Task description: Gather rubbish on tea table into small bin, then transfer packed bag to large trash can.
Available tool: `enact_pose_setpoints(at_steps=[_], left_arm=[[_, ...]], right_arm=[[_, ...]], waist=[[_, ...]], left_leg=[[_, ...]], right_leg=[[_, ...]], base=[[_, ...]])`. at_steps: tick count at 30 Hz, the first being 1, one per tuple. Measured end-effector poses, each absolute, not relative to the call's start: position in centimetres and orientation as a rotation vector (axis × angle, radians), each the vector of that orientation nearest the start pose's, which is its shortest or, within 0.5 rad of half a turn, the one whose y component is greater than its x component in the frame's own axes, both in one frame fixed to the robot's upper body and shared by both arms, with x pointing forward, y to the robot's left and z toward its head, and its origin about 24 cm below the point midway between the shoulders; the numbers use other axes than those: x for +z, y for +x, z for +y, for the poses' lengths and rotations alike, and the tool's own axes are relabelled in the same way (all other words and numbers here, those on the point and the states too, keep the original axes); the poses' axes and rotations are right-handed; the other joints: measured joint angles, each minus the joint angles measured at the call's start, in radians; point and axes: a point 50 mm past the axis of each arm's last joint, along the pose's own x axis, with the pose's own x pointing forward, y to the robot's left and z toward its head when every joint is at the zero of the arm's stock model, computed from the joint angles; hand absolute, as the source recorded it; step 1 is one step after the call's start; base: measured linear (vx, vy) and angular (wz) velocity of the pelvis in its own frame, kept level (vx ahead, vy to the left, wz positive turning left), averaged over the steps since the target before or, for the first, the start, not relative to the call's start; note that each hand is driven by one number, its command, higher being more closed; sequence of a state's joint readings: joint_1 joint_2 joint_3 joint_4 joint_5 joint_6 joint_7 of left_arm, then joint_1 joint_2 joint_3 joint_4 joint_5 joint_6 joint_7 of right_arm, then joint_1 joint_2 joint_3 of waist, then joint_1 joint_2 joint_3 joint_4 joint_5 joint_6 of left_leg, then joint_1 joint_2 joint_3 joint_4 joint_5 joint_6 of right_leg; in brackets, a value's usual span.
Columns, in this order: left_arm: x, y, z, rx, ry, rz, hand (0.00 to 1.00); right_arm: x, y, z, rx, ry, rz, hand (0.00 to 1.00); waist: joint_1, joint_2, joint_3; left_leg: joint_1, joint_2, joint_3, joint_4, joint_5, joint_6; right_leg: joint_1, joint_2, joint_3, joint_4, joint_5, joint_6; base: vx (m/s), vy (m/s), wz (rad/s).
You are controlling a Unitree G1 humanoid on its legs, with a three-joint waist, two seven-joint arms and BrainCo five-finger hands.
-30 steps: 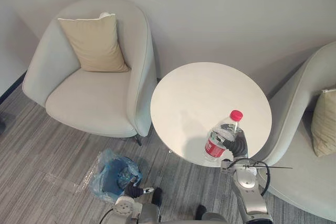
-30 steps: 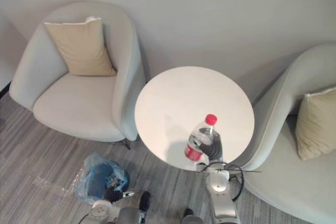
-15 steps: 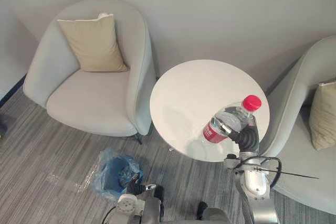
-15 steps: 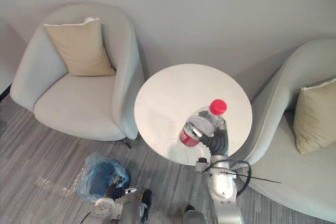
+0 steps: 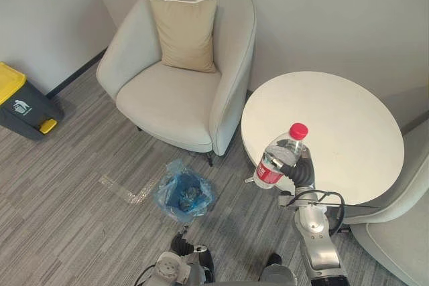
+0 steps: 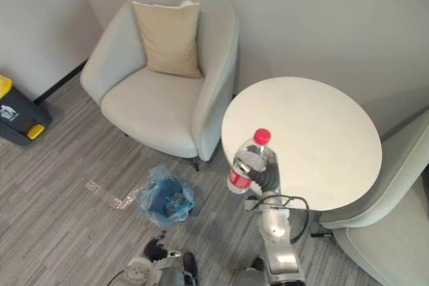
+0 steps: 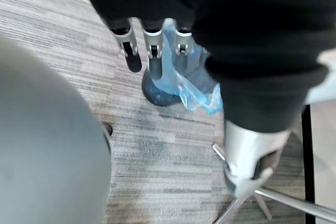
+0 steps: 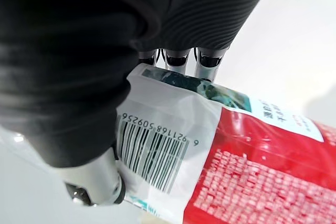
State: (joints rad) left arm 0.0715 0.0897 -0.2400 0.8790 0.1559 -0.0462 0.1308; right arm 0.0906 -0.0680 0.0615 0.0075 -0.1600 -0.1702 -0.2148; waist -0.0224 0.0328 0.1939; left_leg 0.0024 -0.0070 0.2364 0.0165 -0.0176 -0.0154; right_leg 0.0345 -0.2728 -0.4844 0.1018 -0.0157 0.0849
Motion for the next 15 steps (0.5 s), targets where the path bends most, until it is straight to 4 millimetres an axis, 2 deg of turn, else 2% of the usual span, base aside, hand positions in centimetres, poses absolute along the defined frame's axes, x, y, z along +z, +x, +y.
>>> enact_pose_setpoints(at_steps=[2, 3, 4, 6, 9, 10, 11, 12, 13, 14, 15], left_arm=[[-14.3, 13.4, 15.5, -0.118, 0.364, 0.882, 0.0], [-14.4, 13.1, 15.8, -0.11, 0.363, 0.892, 0.0], [-14.5, 12.9, 15.9, -0.106, 0.362, 0.898, 0.0], [-14.4, 12.9, 15.9, -0.102, 0.358, 0.891, 0.0], [-14.1, 13.3, 16.2, -0.086, 0.354, 0.867, 0.0], [-14.2, 13.3, 16.4, -0.065, 0.343, 0.875, 0.0], [-14.3, 13.3, 16.7, -0.059, 0.349, 0.886, 0.0], [-14.4, 13.3, 16.9, -0.056, 0.353, 0.894, 0.0], [-14.2, 13.6, 17.3, -0.051, 0.361, 0.885, 0.0], [-14.2, 14.0, 17.3, -0.051, 0.366, 0.881, 0.0], [-14.4, 13.7, 16.3, -0.055, 0.346, 0.892, 0.0]], right_arm=[[3.0, 23.2, -15.6, -0.14, -0.205, -0.065, 1.0], [2.7, 22.8, -15.8, -0.147, -0.207, -0.047, 1.0], [2.3, 22.2, -16.3, -0.162, -0.211, -0.027, 1.0], [1.6, 21.3, -17.1, -0.18, -0.225, 0.012, 1.0], [1.3, 21.0, -17.3, -0.161, -0.265, 0.029, 1.0], [1.4, 21.0, -17.3, -0.15, -0.286, 0.025, 1.0], [1.3, 20.9, -17.0, -0.144, -0.277, 0.028, 1.0], [1.4, 20.8, -17.0, -0.143, -0.274, 0.023, 1.0], [1.6, 20.6, -16.8, -0.139, -0.268, 0.016, 1.0], [1.7, 20.7, -16.8, -0.133, -0.27, 0.011, 1.0], [1.7, 20.6, -17.3, -0.13, -0.293, 0.015, 1.0]], waist=[[-0.009, -0.019, 0.003], [-0.029, -0.024, 0.005], [-0.044, -0.025, 0.006], [-0.048, -0.029, 0.005], [-0.049, -0.035, 0.005], [-0.05, -0.018, 0.01], [-0.053, 0.005, 0.017], [-0.055, -0.013, 0.018], [-0.053, -0.056, 0.016], [-0.058, -0.06, 0.025], [-0.055, -0.027, 0.01]], left_leg=[[0.0, -0.018, -0.014, -0.025, -0.004, -0.005], [0.002, -0.026, -0.047, -0.03, -0.002, -0.006], [-0.006, -0.029, -0.092, -0.01, -0.002, -0.005], [-0.042, -0.033, -0.157, 0.064, -0.013, 0.001], [-0.079, -0.048, -0.262, 0.135, -0.047, 0.005], [-0.084, -0.017, -0.299, 0.147, -0.055, 0.003], [-0.09, 0.007, -0.345, 0.141, -0.06, -0.002], [-0.09, 0.008, -0.365, 0.14, -0.055, -0.016], [-0.092, -0.034, -0.388, 0.146, -0.06, -0.027], [-0.091, -0.046, -0.414, 0.168, -0.072, -0.032], [-0.12, -0.032, -0.441, 0.219, -0.103, -0.036]], right_leg=[[-0.031, -0.037, -0.001, 0.09, -0.076, 0.032], [-0.044, -0.037, 0.039, 0.144, -0.163, 0.037], [-0.046, -0.001, 0.119, 0.164, -0.216, 0.002], [-0.043, 0.073, 0.255, 0.171, -0.256, -0.057], [-0.053, 0.115, 0.337, 0.246, -0.226, -0.088], [-0.146, 0.157, 0.398, 0.394, -0.243, -0.188], [-0.186, 0.224, 0.48, 0.406, -0.266, -0.159], [-0.192, 0.252, 0.527, 0.347, -0.261, -0.135], [-0.188, 0.234, 0.569, 0.236, -0.194, -0.118], [-0.178, 0.216, 0.554, 0.251, -0.19, -0.066], [-0.154, 0.222, 0.495, 0.219, -0.19, -0.071]], base=[[-0.13, -0.037, 0.25], [-0.09, -0.094, 0.87], [-0.07, -0.106, 1.05], [0.03, -0.096, 1.11], [0.11, -0.086, 0.97], [0.07, -0.107, 0.83], [0.06, -0.128, 0.91], [0.05, -0.164, 1.12], [0.08, -0.141, 1.02], [0.19, -0.203, 1.1], [0.19, -0.148, 0.79]])
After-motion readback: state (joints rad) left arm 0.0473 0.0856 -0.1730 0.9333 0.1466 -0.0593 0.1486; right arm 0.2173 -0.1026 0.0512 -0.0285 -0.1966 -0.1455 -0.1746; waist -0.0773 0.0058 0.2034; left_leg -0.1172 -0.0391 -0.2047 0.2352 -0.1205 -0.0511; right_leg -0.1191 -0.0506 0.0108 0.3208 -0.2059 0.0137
